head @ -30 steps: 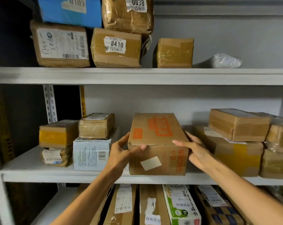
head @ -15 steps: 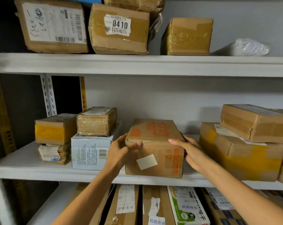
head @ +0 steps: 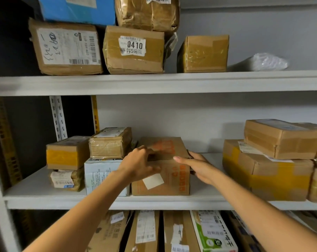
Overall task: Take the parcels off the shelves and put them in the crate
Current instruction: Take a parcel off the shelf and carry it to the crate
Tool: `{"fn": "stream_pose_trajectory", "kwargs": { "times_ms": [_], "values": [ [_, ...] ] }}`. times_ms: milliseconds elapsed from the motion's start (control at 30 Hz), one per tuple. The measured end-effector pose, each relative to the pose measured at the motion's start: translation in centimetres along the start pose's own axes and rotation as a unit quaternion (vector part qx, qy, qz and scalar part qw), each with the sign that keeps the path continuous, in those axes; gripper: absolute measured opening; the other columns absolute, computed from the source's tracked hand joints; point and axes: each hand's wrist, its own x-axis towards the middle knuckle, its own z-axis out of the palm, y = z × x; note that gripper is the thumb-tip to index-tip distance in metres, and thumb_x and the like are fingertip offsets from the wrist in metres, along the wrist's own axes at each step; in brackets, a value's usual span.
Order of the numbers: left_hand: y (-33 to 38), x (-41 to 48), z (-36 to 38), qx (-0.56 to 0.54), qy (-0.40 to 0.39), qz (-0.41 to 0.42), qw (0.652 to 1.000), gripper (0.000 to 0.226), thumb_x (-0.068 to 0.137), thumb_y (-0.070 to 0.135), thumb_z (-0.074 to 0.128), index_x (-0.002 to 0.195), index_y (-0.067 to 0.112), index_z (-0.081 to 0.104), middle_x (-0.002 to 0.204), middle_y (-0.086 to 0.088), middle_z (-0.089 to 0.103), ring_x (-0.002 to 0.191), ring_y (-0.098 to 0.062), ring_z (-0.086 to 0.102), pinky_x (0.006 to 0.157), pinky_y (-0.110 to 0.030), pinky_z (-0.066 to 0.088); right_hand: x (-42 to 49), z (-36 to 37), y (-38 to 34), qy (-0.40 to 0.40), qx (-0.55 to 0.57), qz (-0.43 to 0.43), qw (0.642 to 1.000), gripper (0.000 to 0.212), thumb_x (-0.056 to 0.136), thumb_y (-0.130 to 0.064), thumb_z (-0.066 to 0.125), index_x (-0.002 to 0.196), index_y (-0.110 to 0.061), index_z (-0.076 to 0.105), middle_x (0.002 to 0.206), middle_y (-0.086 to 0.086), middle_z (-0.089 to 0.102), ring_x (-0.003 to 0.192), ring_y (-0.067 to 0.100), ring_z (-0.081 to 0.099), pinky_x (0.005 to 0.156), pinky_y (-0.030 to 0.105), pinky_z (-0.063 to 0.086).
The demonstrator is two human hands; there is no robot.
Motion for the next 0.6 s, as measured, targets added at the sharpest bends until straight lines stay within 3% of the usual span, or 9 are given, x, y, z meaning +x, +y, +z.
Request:
{"fn": "stream_pose_trajectory", "kwargs": {
  "times_ms": [100, 200, 267, 300, 433, 533, 600],
  "values": [
    [1.2, 0.8, -0.3, 0.061, -0.021, -0.009, 0.998, 0.057, 0.079, 0.049, 0.07, 0.13, 0.027, 0.057, 0.123, 0.002, 0.063, 0.102, -0.02, 0.063, 0.088, -0.037, 0.055, -1.7, -0.8, -1.9, -0.001, -0.249, -0.038, 0.968, 0.046, 0.076, -0.043, 0.077, 0.116, -0.028, 0.06, 0.11, -0.013, 0.066, 0.103, 0.005, 0.061, 0.076, 0.011, 0.046],
    [3.5, 1.9, -0.5, 0.126, -0.031, -0.002, 0.992, 0.06, 0.079, 0.06, 0.066, 0.128, 0.026, 0.059, 0.122, -0.002, 0.064, 0.102, -0.026, 0.063, 0.087, -0.04, 0.055, -3.5, -1.5, -4.0, -0.007, -0.519, 0.009, 0.854, 0.066, 0.071, -0.053, 0.078, 0.122, -0.017, 0.056, 0.117, 0.0, 0.061, 0.1, 0.018, 0.06, 0.083, 0.032, 0.052],
    [5.4, 2.6, -0.4, 0.151, -0.026, 0.014, 0.988, 0.06, 0.077, 0.063, 0.065, 0.126, 0.029, 0.061, 0.121, -0.002, 0.065, 0.103, -0.027, 0.063, 0.087, -0.038, 0.054, -4.9, -2.2, -5.3, -0.022, -0.628, 0.051, 0.776, 0.074, 0.071, -0.051, 0.079, 0.123, -0.006, 0.053, 0.119, 0.01, 0.058, 0.097, 0.026, 0.062, 0.082, 0.042, 0.053],
    [6.4, 3.0, -0.3, 0.155, -0.021, 0.019, 0.987, 0.06, 0.075, 0.064, 0.065, 0.125, 0.031, 0.061, 0.12, -0.002, 0.065, 0.103, -0.028, 0.063, 0.086, -0.036, 0.053, -5.7, -2.8, -5.9, -0.026, -0.65, 0.06, 0.757, 0.074, 0.071, -0.049, 0.08, 0.122, -0.004, 0.053, 0.118, 0.012, 0.058, 0.098, 0.028, 0.061, 0.083, 0.043, 0.053],
    [10.1, 4.4, 0.9, 0.133, -0.028, 0.048, 0.99, 0.061, 0.074, 0.063, 0.065, 0.126, 0.032, 0.059, 0.128, 0.002, 0.06, 0.113, -0.025, 0.059, 0.091, -0.033, 0.048, -9.1, -5.4, -7.6, 0.001, -0.667, 0.064, 0.743, 0.07, 0.074, -0.045, 0.079, 0.125, -0.004, 0.052, 0.117, 0.014, 0.056, 0.103, 0.03, 0.058, 0.084, 0.042, 0.052],
    [13.2, 5.3, 2.1, 0.114, -0.041, 0.08, 0.989, 0.062, 0.075, 0.063, 0.063, 0.128, 0.031, 0.058, 0.13, 0.002, 0.059, 0.116, -0.024, 0.057, 0.093, -0.033, 0.047, -11.8, -8.1, -8.0, 0.032, -0.673, 0.072, 0.736, 0.054, 0.076, -0.043, 0.077, 0.108, -0.007, 0.053, 0.108, 0.008, 0.054, 0.096, 0.027, 0.057, 0.069, 0.038, 0.049],
    [15.3, 5.8, 2.9, 0.103, -0.048, 0.095, 0.989, 0.064, 0.075, 0.064, 0.062, 0.129, 0.031, 0.057, 0.132, 0.001, 0.058, 0.118, -0.024, 0.056, 0.093, -0.033, 0.046, -13.4, -10.1, -8.3, 0.052, -0.673, 0.081, 0.733, 0.052, 0.077, -0.042, 0.077, 0.108, -0.008, 0.053, 0.109, 0.006, 0.051, 0.096, 0.025, 0.053, 0.059, 0.032, 0.04]
  ]
}}
